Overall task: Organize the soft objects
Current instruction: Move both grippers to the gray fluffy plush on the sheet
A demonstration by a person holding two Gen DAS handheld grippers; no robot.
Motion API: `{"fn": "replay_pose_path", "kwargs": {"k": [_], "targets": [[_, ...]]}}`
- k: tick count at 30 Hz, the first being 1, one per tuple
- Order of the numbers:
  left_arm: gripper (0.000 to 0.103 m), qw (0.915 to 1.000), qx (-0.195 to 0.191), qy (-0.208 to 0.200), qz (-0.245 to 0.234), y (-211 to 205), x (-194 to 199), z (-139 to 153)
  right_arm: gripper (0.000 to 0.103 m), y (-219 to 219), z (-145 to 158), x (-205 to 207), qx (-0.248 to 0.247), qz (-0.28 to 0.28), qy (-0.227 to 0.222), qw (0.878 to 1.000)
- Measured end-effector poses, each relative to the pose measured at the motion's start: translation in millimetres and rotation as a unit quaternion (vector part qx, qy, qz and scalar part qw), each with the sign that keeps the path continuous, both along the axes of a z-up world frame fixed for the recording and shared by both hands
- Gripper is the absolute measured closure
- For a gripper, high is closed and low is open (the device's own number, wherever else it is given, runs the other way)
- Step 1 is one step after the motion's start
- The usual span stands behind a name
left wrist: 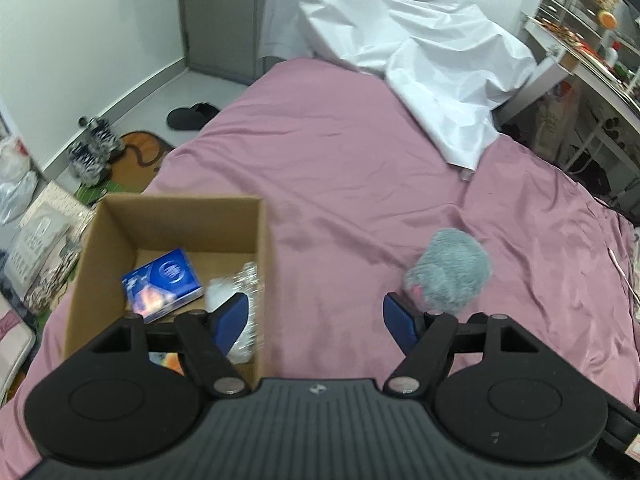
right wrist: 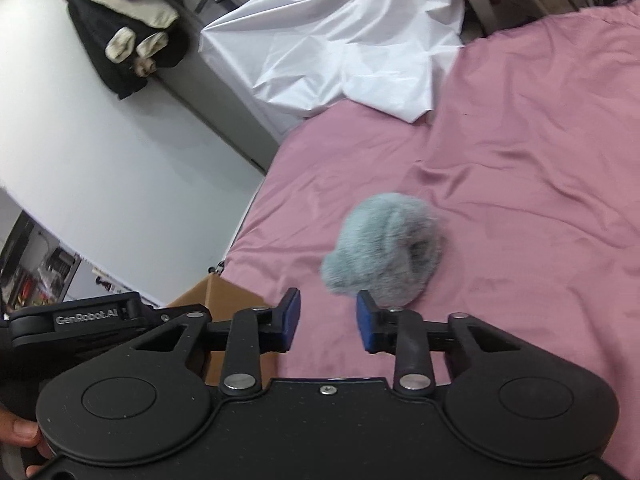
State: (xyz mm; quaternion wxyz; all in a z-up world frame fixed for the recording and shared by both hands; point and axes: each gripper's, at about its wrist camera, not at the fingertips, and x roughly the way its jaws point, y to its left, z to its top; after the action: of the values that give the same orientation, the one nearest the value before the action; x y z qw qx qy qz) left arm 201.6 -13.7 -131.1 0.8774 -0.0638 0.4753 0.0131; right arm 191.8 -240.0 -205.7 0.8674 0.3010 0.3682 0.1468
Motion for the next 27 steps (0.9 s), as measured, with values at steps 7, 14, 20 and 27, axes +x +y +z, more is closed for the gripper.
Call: {"fn": "replay_pose_path", "kwargs": {"k": [7, 14, 20, 27], "targets": [[0.031, 0.9993, 0.002, -0.017, -0.034, -35.0, 11.3, -2.1, 0.077, -22.6, -19.0, 10.7, 0.01, -0.033, 0.025, 0.999], [0.04, 0.9967, -0.011, -0.031, -0.074, -65.9, 25.6, -5.7, 0.077, -38.1, -36.0, 21.4, 0.017, -0.053, 0.044, 0.997], [0.052, 0.9939, -0.018, -0.03, -0.105, -84.0, 34.9, -14.1, 0.077, -43.6, -48.3, 30.6, 0.022, -0.058, 0.06, 0.996], [0.055, 0.9905, -0.035, -0.024, -0.131, -100.1, 43.9, -24.8, 0.077, -42.1, -60.0, 37.0, 0.024, -0.052, 0.076, 0.995]]}}
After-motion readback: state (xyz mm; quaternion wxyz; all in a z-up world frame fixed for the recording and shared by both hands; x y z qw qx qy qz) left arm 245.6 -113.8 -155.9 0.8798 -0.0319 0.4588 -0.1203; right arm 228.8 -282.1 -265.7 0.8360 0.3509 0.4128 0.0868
